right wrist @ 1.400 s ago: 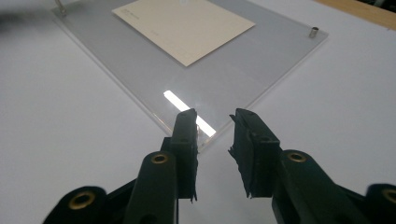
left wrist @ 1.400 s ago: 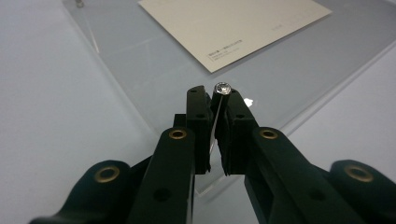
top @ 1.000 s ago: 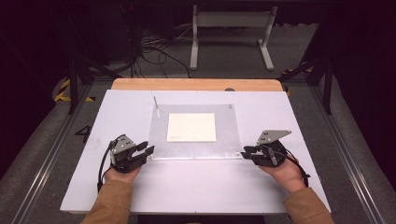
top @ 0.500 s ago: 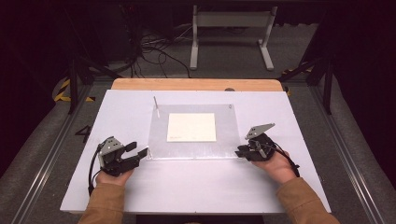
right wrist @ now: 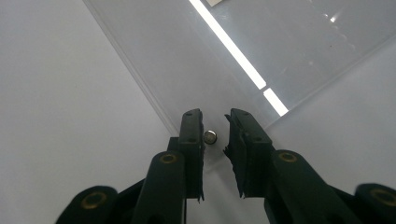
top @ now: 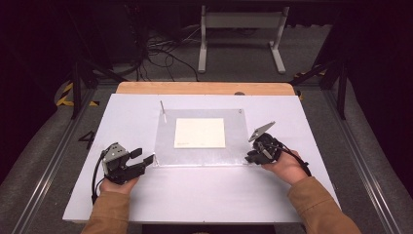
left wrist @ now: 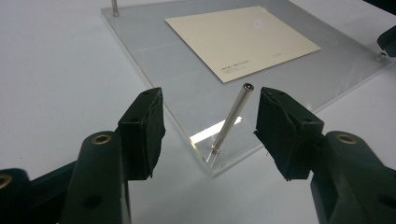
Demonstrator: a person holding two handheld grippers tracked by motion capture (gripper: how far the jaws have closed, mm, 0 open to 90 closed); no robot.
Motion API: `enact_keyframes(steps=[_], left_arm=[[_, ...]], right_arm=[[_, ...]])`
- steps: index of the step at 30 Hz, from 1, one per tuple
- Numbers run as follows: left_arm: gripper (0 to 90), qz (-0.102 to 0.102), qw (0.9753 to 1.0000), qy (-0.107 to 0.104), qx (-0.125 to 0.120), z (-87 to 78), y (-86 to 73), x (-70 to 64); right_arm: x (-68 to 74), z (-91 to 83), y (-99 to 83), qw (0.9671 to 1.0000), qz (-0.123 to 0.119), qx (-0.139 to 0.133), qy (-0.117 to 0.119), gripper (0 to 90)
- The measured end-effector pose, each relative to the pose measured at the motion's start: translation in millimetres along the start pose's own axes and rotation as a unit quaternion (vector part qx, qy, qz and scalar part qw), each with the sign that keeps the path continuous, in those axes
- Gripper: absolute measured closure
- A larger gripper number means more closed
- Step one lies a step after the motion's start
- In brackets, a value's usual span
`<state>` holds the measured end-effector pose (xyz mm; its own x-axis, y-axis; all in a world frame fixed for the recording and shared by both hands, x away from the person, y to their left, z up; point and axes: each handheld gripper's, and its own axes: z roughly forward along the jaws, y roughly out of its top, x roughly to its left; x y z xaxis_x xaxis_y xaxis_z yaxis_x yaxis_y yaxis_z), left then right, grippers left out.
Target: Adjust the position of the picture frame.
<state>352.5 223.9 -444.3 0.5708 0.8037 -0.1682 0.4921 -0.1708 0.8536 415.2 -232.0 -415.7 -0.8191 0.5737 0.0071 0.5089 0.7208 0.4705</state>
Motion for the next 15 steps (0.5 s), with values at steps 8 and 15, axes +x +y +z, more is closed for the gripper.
enact_keyframes(steps=[8, 15], left_arm=[[41.4, -0.001, 1.0, -0.003, 0.0, 0.8, -0.3, 0.4], [41.4, 0.002, 1.0, -0.003, 0.002, 1.3, -0.5, -0.4]], right_arm=[[-2.8, 6.9, 1.0, 0.9999, 0.003, 0.007, 0.011, 78.0], [-2.5, 7.4, 1.1, 0.9998, -0.006, 0.006, 0.017, 82.9]])
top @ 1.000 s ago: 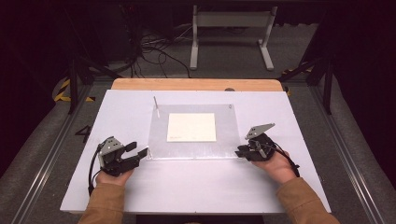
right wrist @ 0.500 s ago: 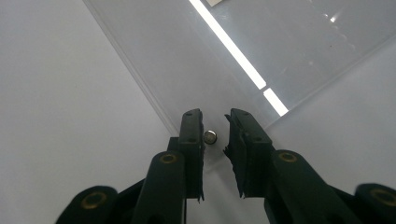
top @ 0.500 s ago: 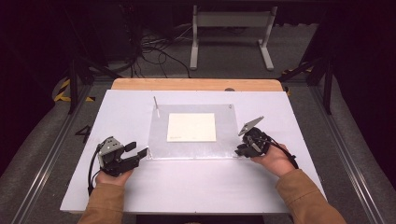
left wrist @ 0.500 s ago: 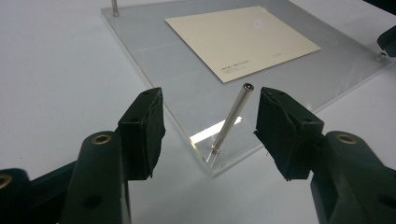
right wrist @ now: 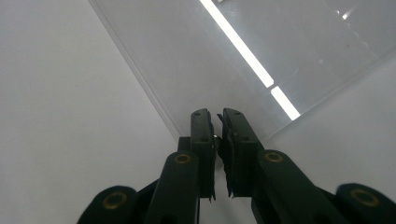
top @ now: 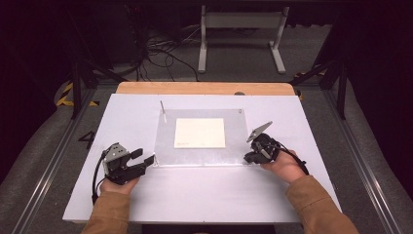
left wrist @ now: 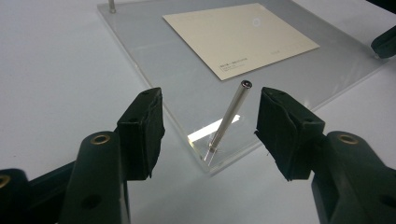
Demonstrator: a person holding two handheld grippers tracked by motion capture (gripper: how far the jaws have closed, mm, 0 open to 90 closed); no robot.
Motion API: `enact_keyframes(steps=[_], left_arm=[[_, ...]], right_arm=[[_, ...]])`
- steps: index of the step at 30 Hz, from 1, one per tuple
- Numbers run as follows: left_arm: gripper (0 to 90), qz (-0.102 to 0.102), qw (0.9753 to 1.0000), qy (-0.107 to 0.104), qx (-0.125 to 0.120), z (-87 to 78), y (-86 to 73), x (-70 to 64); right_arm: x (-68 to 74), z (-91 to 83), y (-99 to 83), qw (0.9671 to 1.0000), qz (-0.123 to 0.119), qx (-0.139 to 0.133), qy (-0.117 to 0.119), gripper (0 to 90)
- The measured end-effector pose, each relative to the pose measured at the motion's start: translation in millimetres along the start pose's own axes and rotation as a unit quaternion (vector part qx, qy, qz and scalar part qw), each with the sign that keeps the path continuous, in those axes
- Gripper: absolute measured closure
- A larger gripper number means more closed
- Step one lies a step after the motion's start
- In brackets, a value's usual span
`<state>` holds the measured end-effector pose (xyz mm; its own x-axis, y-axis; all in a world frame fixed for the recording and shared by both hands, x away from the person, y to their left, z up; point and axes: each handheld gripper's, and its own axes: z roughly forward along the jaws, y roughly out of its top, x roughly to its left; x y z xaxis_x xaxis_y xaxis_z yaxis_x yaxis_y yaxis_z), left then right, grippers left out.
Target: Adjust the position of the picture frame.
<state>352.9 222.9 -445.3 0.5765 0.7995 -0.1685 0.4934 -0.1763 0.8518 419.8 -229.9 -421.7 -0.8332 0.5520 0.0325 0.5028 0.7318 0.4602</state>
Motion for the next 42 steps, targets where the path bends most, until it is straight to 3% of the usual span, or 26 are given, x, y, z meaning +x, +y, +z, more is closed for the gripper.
enact_keyframes(steps=[3, 7, 12, 16, 21, 30, 34, 35, 37, 39, 42], left_arm=[[41.4, -0.002, 1.0, 0.003, 0.001, 0.3, -0.2, 0.1], [41.3, -0.004, 1.0, 0.002, 0.0, -0.3, -0.1, 1.0], [41.0, -0.01, 0.9999, 0.003, 0.0, -0.7, -0.8, 1.1], [39.8, -0.012, 0.9999, 0.006, 0.007, -0.7, -1.0, 1.2], [39.7, -0.019, 0.9997, 0.01, 0.015, -1.7, -2.3, 1.8], [44.2, -0.031, 0.9987, 0.012, 0.038, -2.5, -4.6, 4.2], [56.8, -0.02, 0.9985, 0.011, 0.049, -0.7, -3.8, 1.8], [63.4, -0.012, 0.9984, 0.013, 0.053, -0.3, -3.3, 1.7], [77.5, 0.006, 0.9984, -0.003, 0.056, 1.2, -2.3, 0.3], [82.8, 0.051, 0.996, 0.028, 0.067, 2.5, 0.7, -7.7], [84.7, 0.063, 0.9951, 0.034, 0.068, 4.6, 3.3, -7.3]], right_arm=[[0.8, -0.3, 1.5, 0.9999, -0.005, 0.01, 0.009, 83.1], [11.1, 0.0, 3.5, 0.9989, -0.035, 0.025, 0.017, 83.1], [29.7, -1.3, -3.5, 0.9973, -0.06, 0.018, 0.038, 83.0], [52.3, -3.0, -12.2, 0.995, -0.082, 0.012, 0.056, 82.9], [72.6, -4.2, -19.5, 0.9937, -0.095, 0.004, 0.058, 82.9], [107.3, -5.5, -26.3, 0.9872, -0.136, 0.008, 0.083, 82.7], [105.4, -5.1, -28.1, 0.9878, -0.125, 0.0, 0.092, 81.7], [104.1, -5.4, -28.7, 0.9878, -0.121, 0.001, 0.098, 81.5], [101.0, -7.8, -29.7, 0.9877, -0.117, -0.014, 0.103, 75.6], [100.2, -12.5, -30.3, 0.9888, -0.111, -0.029, 0.096, 71.1], [98.8, -21.6, -31.7, 0.9877, -0.112, -0.057, 0.093, 70.0]])
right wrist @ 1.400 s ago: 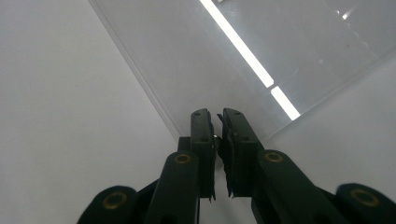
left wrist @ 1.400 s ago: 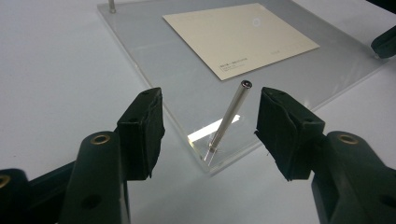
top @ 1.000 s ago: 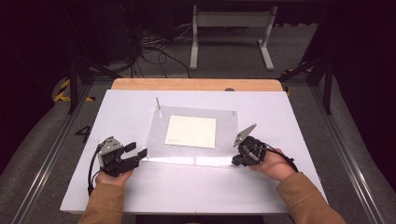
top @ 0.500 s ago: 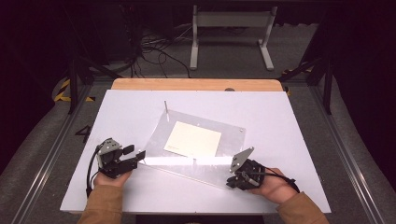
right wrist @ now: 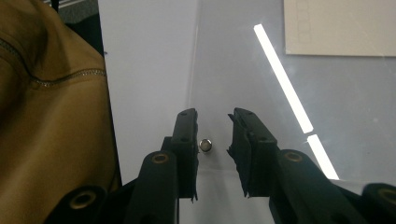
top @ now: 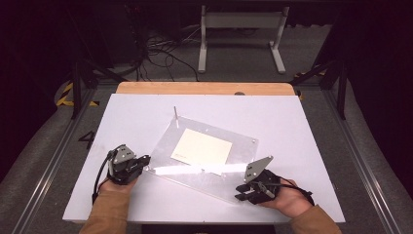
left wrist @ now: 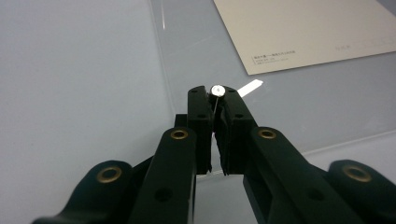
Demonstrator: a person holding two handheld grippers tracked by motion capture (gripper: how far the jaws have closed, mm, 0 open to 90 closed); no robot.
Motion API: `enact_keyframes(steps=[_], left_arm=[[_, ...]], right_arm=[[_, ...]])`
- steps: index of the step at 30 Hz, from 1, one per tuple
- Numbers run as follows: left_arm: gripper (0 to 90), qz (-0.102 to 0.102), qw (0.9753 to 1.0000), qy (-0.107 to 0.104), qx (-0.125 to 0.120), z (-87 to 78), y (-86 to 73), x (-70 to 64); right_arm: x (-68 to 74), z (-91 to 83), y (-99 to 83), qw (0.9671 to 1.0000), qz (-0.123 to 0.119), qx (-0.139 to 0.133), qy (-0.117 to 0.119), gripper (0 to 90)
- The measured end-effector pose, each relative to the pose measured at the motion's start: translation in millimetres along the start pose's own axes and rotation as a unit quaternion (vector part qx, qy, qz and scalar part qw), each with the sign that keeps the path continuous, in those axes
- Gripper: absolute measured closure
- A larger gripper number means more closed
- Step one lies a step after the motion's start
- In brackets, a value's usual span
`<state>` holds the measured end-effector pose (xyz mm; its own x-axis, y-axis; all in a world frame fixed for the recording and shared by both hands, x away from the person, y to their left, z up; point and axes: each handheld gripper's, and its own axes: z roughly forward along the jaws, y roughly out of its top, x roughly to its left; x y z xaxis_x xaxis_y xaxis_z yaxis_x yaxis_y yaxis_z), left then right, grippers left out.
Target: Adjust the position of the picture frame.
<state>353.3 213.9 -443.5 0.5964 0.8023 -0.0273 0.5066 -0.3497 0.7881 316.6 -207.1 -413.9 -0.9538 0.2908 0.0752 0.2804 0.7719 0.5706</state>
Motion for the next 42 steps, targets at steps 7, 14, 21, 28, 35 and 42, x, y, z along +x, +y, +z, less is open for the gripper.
enact_keyframes(steps=[7, 14, 21, 28, 35, 42], left_arm=[[84.8, -0.02, 0.9993, 0.033, -0.005, 14.8, 19.0, 9.7], [84.7, -0.04, 0.9978, 0.052, -0.014, 30.9, 38.8, 21.5], [84.4, -0.052, 0.9965, 0.064, -0.013, 52.1, 57.3, 34.2], [84.4, -0.062, 0.9955, 0.068, -0.021, 72.9, 63.3, 47.8], [77.1, -0.099, 0.9942, 0.031, -0.029, 65.9, 58.3, 54.6], [53.5, -0.08, 0.9959, 0.025, -0.034, 44.4, 57.6, 44.8]], right_arm=[[-8.1, -16.3, -9.4, 0.999, 0.025, -0.023, -0.027, 70.8], [-15.0, -26.4, -24.4, 0.997, 0.055, -0.033, -0.044, 71.0], [-24.9, -36.5, -37.7, 0.9918, 0.092, -0.051, -0.072, 72.0], [-33.5, -43.3, -44.0, 0.9865, 0.114, -0.07, -0.094, 73.0], [-49.2, -39.2, -47.0, 0.983, 0.137, -0.065, -0.103, 73.2], [-60.2, -41.7, -42.3, 0.9819, 0.139, -0.061, -0.113, 73.4]])
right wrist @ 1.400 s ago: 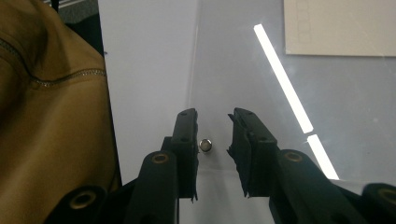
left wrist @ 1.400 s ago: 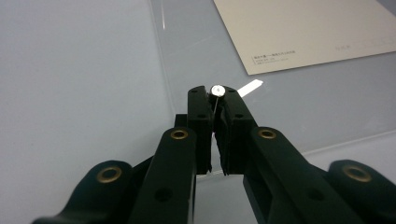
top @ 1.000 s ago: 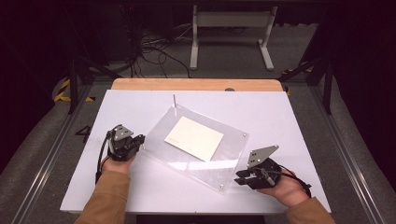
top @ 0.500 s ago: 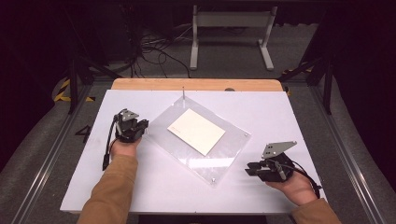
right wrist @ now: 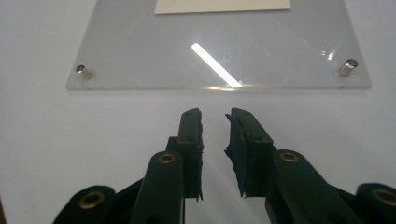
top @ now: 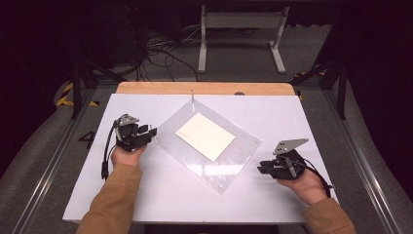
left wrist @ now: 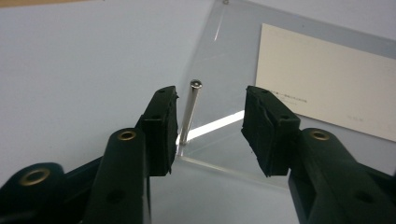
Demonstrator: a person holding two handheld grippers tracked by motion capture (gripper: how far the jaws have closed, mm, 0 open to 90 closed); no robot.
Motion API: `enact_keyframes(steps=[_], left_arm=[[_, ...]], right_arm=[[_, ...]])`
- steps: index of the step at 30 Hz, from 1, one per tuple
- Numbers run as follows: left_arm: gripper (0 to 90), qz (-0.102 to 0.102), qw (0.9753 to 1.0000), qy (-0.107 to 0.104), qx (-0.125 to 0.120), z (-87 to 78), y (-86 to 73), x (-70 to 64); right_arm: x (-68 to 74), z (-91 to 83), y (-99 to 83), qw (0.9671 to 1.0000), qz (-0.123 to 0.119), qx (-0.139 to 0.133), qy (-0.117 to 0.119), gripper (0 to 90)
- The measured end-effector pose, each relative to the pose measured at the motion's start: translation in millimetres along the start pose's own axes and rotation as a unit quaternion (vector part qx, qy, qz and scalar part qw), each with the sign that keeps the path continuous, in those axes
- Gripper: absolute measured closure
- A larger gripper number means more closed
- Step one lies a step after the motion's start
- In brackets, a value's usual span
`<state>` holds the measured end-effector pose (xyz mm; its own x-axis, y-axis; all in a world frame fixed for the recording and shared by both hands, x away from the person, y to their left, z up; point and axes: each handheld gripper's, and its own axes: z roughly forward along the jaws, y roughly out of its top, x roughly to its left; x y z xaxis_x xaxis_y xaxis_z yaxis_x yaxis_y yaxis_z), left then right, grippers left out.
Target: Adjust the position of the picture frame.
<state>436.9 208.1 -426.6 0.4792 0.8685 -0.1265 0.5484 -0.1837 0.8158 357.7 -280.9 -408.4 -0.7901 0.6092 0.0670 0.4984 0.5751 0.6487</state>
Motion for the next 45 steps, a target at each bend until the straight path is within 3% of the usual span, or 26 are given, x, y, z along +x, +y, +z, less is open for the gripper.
enact_keyframes(steps=[4, 11, 22, 28, 31, 45], left_arm=[[49.7, 0.001, 0.9999, -0.006, -0.012, -13.3, -4.9, -6.5], [44.9, 0.012, 0.9991, -0.037, -0.018, -29.7, -15.7, -18.6], [42.9, 0.016, 0.9974, -0.061, -0.035, -48.5, -30.4, -31.5], [42.8, 0.046, 0.9966, -0.048, -0.049, -56.7, -35.1, -37.8], [42.6, 0.051, 0.9964, -0.049, -0.047, -56.8, -36.5, -39.6], [42.4, 0.048, 0.9967, -0.051, -0.043, -55.8, -40.0, -38.8]], right_arm=[[-9.6, -0.6, 9.8, 1.0, 0.001, 0.002, -0.009, 74.0], [-29.8, 5.0, 28.8, 0.9994, -0.003, 0.025, -0.025, 75.1], [-60.8, 31.7, 49.8, 0.9973, 0.01, 0.052, -0.051, 76.6], [-80.3, 45.2, 59.4, 0.9955, 0.023, 0.068, -0.062, 77.4], [-84.5, 52.3, 60.7, 0.9946, 0.028, 0.075, -0.067, 77.9], [-91.1, 63.6, 64.1, 0.9936, 0.026, 0.094, -0.057, 82.5]])
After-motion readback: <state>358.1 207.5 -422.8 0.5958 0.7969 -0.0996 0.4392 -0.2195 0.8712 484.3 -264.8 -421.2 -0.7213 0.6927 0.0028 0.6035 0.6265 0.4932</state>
